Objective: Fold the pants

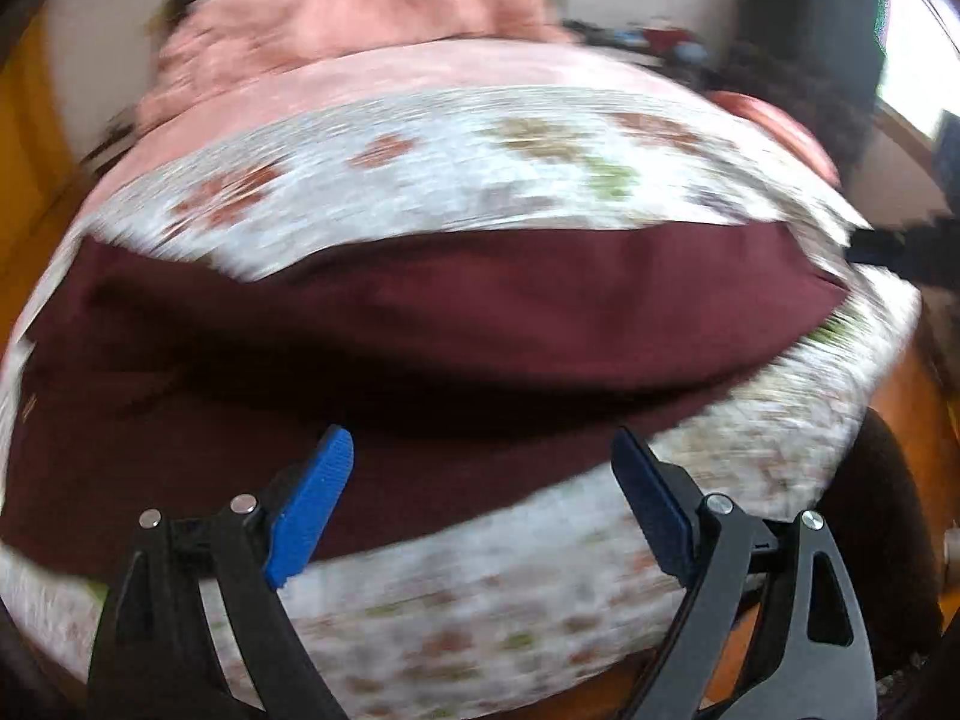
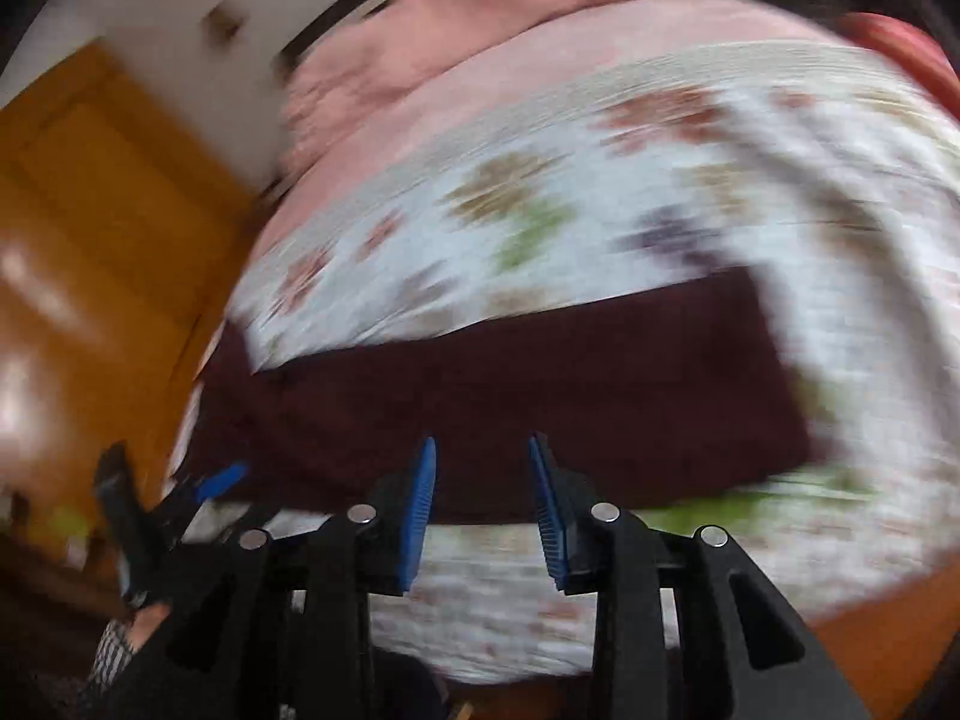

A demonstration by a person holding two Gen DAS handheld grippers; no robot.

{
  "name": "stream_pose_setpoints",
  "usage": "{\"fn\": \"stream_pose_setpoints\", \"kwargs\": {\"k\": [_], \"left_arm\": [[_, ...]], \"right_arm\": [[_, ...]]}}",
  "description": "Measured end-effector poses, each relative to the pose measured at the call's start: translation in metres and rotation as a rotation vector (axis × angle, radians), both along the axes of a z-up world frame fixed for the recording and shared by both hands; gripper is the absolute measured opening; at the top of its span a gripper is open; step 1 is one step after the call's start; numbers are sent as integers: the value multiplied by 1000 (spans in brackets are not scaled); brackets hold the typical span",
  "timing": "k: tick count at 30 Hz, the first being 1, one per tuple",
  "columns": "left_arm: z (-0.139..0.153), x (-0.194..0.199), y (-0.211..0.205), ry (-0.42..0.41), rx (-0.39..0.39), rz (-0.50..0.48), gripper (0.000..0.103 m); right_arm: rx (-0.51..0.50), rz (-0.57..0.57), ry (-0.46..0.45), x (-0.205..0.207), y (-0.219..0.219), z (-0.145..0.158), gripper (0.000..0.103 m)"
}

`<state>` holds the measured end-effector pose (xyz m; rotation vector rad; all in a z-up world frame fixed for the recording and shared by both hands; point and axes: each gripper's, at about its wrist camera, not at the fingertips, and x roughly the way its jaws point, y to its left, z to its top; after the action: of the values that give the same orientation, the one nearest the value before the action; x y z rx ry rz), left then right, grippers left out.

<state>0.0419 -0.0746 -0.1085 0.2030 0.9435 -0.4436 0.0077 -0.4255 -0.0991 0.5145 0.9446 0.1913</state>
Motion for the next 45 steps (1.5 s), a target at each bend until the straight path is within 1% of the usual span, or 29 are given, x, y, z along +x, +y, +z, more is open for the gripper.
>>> {"fn": "stream_pose_setpoints", "kwargs": {"k": [1,3,5,7,10,13,16,19,21,22,23,24,27,28,29,31,33,34,35,36,37,38,40,42,43,45], "left_arm": [[-2,7,18,17,-1,60,87],[-4,18,42,29,-6,135,87],[-8,27,61,43,16,182,87],[-14,37,76,57,40,224,87],[-28,47,91,104,30,260,87],[-43,49,98,142,29,267,87],[-52,47,98,135,29,255,88],[-50,46,99,135,5,260,89],[-45,47,103,141,-28,257,89],[-43,48,104,143,-37,257,89],[-38,48,107,145,-53,261,89],[-33,51,109,150,-69,266,89],[-22,60,119,167,-128,287,89],[-19,63,122,169,-140,295,89],[-15,66,125,169,-155,304,89],[-9,71,133,166,-172,319,89],[-3,75,139,164,-185,331,89],[1,79,141,164,-191,341,89],[1,80,144,164,-194,345,89],[4,83,146,167,-199,350,89],[6,86,147,171,-203,355,89],[9,90,148,175,-204,363,89],[14,97,150,181,-200,375,89],[22,110,149,185,-200,390,89],[25,118,148,184,-201,399,89],[35,138,142,188,-179,432,90]], "right_arm": [[6,70,1,18,28,-4,33],[30,178,6,43,71,-13,33],[29,229,24,62,99,-23,33],[-11,247,59,76,121,-35,33],[-39,253,116,80,134,-50,33],[-77,262,186,77,142,-73,31],[-61,246,187,73,142,-84,31],[-60,252,201,77,142,-80,32],[-59,242,183,74,141,-69,37],[-56,240,156,74,142,-60,49],[-62,257,117,74,147,-50,58],[-72,279,92,75,153,-43,60],[-112,393,17,78,184,-24,61],[-116,439,0,82,197,-21,65],[-128,468,-6,85,206,-21,68],[-173,508,-6,96,224,-24,68],[-182,546,14,107,235,-32,68],[-187,562,31,112,240,-37,64],[-196,574,41,111,247,-42,51],[-216,582,54,112,250,-46,42],[-255,579,67,117,253,-52,20],[-273,583,70,118,254,-55,10],[-255,605,53,108,249,-51,9],[-260,622,29,100,248,-49,9],[-267,623,39,96,249,-53,9],[-265,618,69,99,252,-65,9]]}}
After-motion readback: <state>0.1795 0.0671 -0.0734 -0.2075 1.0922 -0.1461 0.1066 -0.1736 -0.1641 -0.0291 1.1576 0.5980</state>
